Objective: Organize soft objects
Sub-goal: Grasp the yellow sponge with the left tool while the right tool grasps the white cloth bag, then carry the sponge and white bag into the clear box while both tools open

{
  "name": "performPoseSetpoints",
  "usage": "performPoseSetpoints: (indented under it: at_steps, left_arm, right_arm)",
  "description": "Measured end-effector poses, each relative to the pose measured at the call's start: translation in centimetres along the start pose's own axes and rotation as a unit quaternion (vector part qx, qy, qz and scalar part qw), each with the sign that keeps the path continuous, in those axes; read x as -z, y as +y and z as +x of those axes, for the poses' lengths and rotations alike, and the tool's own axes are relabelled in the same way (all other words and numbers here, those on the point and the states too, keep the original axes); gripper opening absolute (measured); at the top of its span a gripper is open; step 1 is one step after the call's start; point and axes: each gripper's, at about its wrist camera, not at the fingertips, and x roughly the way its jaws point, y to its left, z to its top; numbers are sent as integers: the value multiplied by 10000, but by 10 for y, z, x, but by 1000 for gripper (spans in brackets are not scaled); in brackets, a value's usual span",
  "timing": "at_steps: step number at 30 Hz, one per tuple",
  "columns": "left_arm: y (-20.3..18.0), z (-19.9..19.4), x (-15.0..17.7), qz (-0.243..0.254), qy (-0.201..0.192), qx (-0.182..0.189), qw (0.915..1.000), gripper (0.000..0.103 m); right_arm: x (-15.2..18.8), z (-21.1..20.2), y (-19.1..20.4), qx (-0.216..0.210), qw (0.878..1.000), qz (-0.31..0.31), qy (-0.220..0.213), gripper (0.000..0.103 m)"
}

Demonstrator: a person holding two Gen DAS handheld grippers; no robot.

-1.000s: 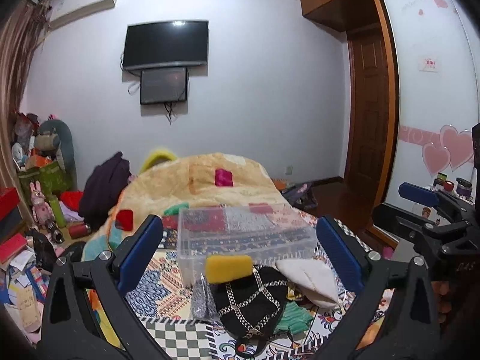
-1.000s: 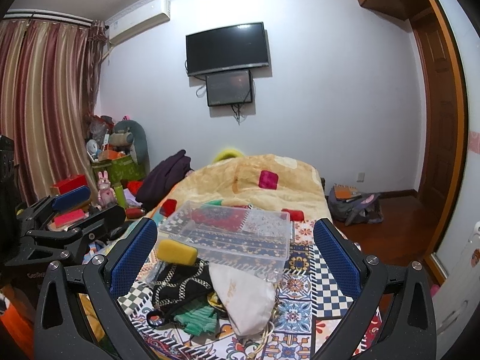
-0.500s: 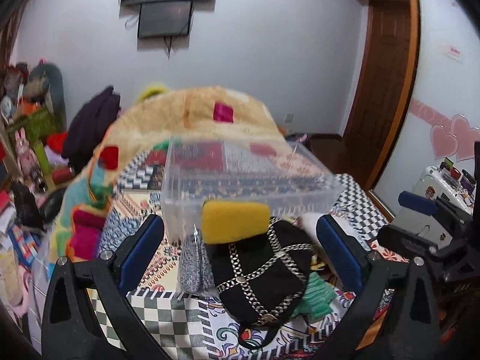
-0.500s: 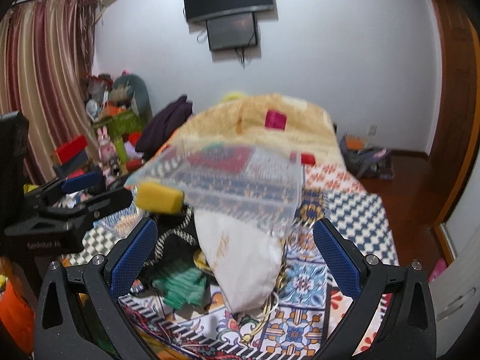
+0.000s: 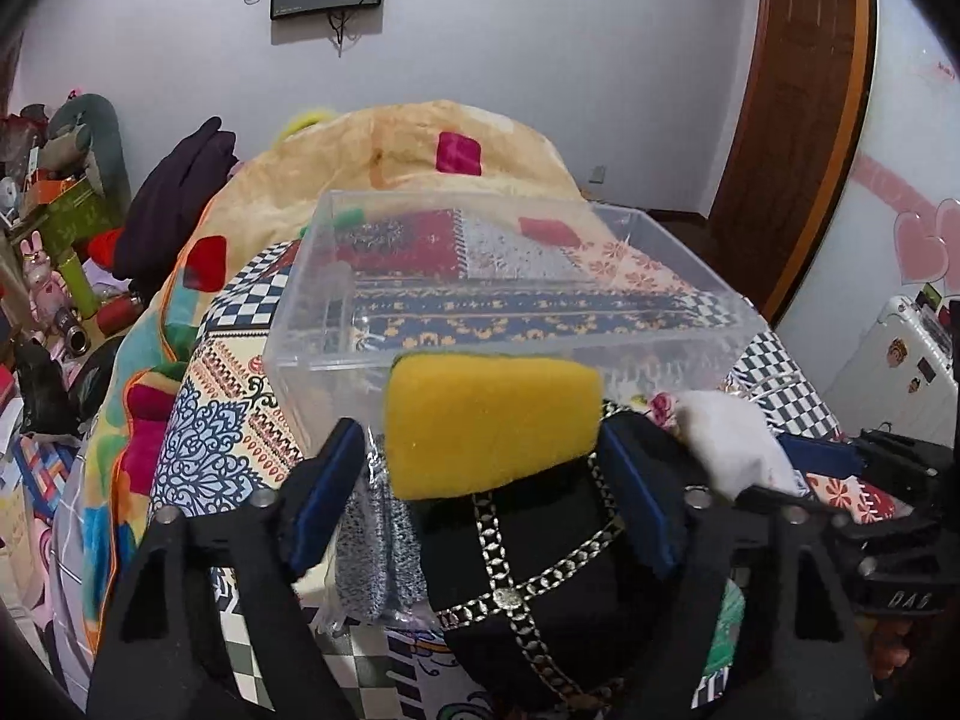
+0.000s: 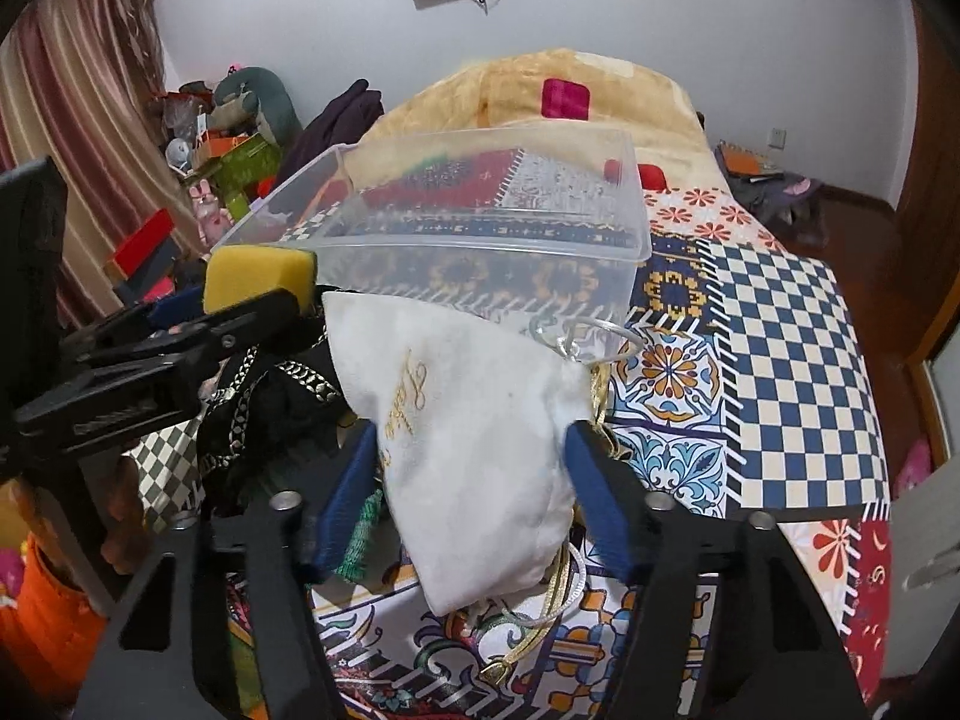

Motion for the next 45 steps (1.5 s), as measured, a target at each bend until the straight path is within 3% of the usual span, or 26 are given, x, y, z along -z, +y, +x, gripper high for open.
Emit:
performPoseSetpoints:
  at_steps: [2, 7, 10, 22, 28, 36, 45]
  left_arm:
    - [1, 1, 2, -43, 21, 67, 10000, 64]
    - [5, -7, 4, -89, -91, 124, 9998, 61]
    - [7, -17, 3, -97, -192, 164, 9996, 60]
    - [9, -77, -33, 36, -995, 264, 9947, 60]
    - [17, -82, -64, 73, -1081, 266, 9938, 60]
    - [28, -42, -91, 91, -599, 179, 9980, 60]
    - [27, 23, -99, 70, 352, 353, 9987, 60]
  right_arm:
    - [1, -1, -1, -23, 10000, 34, -4, 44]
    - [2, -3, -6, -42, 10000, 87, -25, 22]
    - [-1, -9, -7, -50, 9999, 102, -94, 17]
    - [-28, -65, 7, -114, 9947, -106, -1016, 15]
    - [-56, -77, 5, 73, 9891, -214, -1453, 16]
    - [-87, -48, 7, 425, 9870, -362, -1506, 16]
    - [-107, 4, -8, 449, 9940, -297, -949, 16]
